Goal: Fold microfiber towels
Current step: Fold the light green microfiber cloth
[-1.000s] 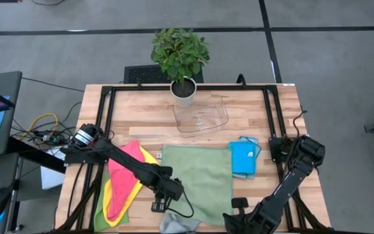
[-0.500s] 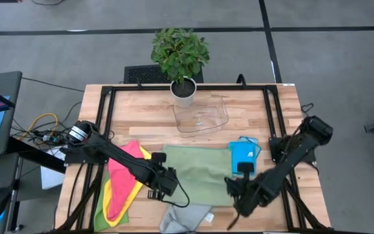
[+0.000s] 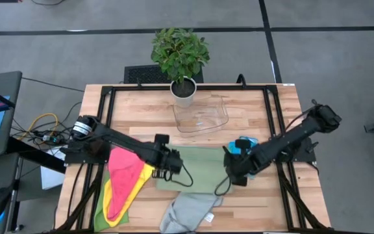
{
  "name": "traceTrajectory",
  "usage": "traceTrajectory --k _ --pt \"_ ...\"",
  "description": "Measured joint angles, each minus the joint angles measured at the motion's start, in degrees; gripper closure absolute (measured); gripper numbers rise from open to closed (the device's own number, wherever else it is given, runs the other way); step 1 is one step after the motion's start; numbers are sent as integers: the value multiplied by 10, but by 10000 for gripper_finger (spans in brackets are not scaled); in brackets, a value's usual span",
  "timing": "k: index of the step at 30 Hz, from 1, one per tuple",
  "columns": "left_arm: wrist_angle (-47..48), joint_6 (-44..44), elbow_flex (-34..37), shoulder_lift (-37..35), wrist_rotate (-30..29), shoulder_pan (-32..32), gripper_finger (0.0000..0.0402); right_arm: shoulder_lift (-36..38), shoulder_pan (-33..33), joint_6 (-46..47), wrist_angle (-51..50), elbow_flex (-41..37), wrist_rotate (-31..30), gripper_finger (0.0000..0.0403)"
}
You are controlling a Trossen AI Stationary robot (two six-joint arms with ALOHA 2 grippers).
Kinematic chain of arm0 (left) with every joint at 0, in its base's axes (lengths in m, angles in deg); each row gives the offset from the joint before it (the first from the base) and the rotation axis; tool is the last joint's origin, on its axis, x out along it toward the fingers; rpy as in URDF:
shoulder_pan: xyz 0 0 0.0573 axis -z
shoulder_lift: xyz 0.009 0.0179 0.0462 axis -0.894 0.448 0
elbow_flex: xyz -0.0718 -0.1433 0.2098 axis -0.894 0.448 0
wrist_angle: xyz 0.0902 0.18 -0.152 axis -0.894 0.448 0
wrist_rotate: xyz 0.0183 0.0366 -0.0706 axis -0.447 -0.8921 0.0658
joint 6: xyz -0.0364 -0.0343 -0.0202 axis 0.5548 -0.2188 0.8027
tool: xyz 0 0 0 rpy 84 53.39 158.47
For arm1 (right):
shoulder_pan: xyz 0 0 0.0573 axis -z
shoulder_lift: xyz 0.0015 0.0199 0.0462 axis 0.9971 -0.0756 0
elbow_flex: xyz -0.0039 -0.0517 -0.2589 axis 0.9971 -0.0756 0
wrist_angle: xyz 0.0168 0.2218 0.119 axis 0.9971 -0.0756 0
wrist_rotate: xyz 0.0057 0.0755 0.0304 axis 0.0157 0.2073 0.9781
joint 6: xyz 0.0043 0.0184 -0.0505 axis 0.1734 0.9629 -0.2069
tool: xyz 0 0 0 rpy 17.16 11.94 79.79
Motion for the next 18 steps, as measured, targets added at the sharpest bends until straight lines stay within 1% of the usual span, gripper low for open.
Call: traceTrajectory --k 4,7,15,18 --pt "3 -27 0 0 4 -31 401 0 41 -40 7 -20 7 397" --pt "1 -43 0 0 4 -48 401 0 63 -65 5 -20 8 397" --pt "-17 -64 1 0 19 -82 401 -2 99 -111 10 -20 21 397" --pt "-29 -62 20 0 28 -87 401 -8 107 -123 29 -20 21 396"
